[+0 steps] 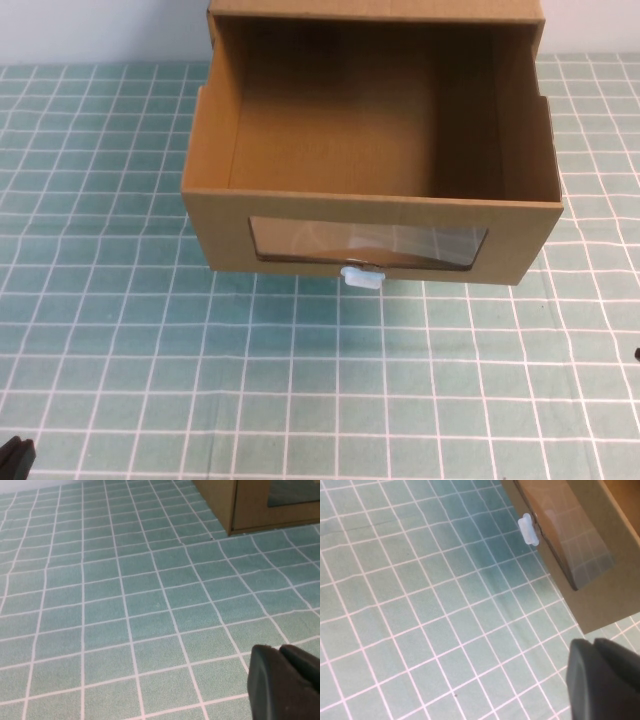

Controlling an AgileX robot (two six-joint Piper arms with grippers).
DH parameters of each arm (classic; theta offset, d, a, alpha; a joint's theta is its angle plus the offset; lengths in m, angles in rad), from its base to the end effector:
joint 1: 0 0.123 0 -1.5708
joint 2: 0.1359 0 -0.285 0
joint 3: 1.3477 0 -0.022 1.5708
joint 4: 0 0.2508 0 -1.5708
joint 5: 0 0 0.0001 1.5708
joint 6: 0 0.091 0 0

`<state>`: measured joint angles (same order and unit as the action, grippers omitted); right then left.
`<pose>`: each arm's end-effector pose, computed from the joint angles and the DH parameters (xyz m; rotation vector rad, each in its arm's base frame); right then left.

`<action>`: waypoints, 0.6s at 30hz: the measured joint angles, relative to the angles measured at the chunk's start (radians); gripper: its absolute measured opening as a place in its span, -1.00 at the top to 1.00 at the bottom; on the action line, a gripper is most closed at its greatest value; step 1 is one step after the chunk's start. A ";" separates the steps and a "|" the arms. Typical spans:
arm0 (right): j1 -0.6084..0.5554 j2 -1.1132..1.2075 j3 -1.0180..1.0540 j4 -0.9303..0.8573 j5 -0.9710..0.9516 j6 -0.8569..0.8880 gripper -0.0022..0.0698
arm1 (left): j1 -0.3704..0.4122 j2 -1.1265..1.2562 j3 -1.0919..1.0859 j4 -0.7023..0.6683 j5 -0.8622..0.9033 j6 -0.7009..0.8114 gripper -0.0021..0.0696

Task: Open the shoe box
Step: 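Pull the top drawer of the cardboard box fully open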

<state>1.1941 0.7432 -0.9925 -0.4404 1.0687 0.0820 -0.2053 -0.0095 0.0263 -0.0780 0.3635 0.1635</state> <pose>0.0731 0.0924 0.3924 -1.2019 1.8493 0.1528 0.0514 -0.0133 0.1722 0.2937 1.8408 -0.1052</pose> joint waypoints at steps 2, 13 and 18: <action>0.000 0.000 0.000 0.002 0.000 0.000 0.98 | 0.000 0.000 0.000 0.000 0.000 0.000 0.96; -0.107 -0.040 0.000 0.096 -0.009 0.000 0.98 | 0.000 -0.002 0.000 0.000 0.002 0.000 0.96; -0.463 -0.130 0.010 0.185 -0.092 0.015 0.98 | 0.000 -0.002 0.000 0.000 0.004 0.000 0.96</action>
<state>0.7309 0.6134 -0.9830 -0.2559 0.9766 0.0968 -0.2053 -0.0111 0.0263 -0.0780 0.3674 0.1635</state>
